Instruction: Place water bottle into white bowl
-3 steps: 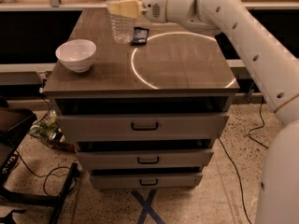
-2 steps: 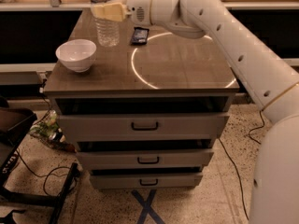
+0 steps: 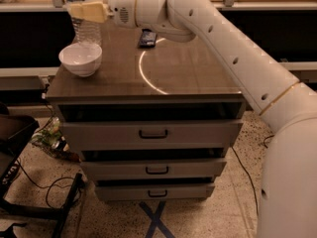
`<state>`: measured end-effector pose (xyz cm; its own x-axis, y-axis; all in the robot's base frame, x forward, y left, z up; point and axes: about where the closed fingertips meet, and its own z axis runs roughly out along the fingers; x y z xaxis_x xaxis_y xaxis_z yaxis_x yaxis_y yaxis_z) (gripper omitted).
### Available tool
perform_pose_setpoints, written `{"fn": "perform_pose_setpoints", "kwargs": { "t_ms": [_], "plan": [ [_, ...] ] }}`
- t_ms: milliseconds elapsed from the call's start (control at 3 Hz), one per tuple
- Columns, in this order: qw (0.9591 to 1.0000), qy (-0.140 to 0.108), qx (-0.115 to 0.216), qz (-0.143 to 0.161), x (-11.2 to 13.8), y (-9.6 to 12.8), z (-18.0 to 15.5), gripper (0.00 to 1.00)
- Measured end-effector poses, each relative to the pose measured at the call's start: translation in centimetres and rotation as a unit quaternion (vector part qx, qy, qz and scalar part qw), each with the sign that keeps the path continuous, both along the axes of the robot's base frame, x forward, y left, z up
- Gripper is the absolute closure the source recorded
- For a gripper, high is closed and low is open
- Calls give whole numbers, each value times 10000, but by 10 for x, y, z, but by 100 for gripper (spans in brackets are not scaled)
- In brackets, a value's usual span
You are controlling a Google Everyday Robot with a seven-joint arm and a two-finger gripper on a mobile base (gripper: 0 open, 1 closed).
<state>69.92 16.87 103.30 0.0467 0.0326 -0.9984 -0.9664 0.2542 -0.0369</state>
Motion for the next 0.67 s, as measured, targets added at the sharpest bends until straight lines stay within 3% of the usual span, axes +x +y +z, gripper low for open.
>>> {"fn": "perform_pose_setpoints", "kwargs": {
  "t_ms": [667],
  "plan": [
    [9988,-75,124,469,5,43,-11,100]
  ]
}}
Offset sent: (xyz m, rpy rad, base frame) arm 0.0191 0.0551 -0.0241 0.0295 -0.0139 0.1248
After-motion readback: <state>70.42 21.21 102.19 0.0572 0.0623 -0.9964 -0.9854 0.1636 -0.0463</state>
